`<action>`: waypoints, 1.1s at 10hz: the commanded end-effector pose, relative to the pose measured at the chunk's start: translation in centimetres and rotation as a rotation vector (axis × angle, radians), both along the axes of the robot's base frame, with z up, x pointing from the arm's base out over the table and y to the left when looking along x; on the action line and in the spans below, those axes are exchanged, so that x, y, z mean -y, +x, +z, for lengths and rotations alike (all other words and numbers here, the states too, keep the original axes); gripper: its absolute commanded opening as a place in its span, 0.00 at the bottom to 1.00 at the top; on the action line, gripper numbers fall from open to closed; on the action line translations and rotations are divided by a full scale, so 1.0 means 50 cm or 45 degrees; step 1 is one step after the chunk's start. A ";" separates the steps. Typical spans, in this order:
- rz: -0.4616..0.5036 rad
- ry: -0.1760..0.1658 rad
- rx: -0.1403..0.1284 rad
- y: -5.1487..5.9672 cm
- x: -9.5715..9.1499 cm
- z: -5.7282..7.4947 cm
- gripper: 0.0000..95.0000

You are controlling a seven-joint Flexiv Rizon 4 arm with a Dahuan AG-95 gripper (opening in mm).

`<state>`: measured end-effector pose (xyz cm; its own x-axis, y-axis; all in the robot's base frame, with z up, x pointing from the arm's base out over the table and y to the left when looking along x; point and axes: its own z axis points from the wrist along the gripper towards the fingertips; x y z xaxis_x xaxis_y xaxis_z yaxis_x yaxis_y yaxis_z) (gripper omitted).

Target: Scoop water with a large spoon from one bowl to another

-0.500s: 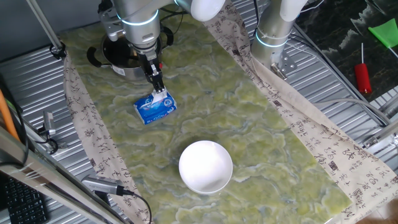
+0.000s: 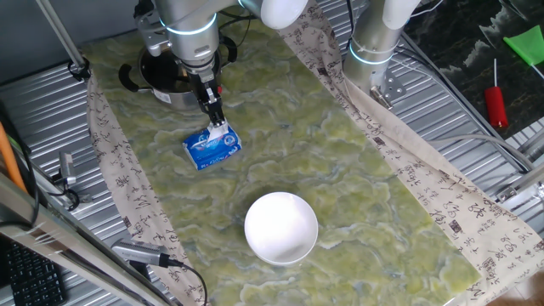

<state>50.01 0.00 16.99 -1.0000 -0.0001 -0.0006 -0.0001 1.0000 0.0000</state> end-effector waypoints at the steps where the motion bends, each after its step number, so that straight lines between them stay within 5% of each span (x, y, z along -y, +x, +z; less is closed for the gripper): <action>1: 0.253 -0.037 -0.001 0.000 0.000 0.000 0.00; 11: 0.259 -0.046 -0.010 -0.001 -0.002 0.004 0.00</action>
<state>50.03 0.10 17.24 -0.9796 -0.2005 0.0110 -0.2008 0.9790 -0.0349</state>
